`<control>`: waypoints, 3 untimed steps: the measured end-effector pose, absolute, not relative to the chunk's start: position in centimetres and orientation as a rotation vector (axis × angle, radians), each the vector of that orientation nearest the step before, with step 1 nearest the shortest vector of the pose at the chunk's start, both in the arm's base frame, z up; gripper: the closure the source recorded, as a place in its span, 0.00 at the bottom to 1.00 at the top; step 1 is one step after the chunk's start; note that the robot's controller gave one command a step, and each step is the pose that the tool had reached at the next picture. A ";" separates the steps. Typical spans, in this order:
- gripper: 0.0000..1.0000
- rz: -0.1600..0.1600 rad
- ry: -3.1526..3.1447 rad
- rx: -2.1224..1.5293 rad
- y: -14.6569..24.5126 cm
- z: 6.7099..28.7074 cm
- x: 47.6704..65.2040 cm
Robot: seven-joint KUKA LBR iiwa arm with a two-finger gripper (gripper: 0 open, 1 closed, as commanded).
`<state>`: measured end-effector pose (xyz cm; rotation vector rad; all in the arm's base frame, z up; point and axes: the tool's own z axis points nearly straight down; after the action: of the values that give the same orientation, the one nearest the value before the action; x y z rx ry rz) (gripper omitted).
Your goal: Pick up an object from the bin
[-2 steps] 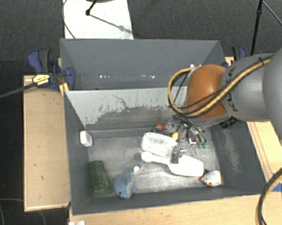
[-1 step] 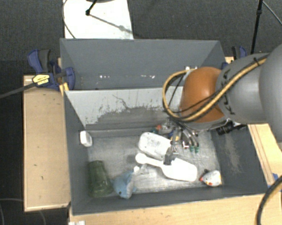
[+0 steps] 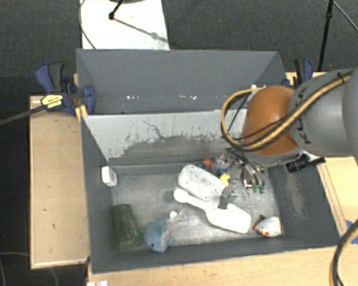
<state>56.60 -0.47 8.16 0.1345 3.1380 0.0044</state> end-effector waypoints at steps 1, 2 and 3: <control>0.00 0.001 3.125 0.265 -2.1 7.5 55.2; 0.00 0.004 3.106 0.456 -2.5 7.5 55.5; 0.00 0.003 3.091 0.541 -2.4 7.5 55.9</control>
Offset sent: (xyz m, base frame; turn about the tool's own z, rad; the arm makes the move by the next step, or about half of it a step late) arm -0.0004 -0.0282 -0.0072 0.2862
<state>55.88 -2.41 7.46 0.5415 3.0909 0.0032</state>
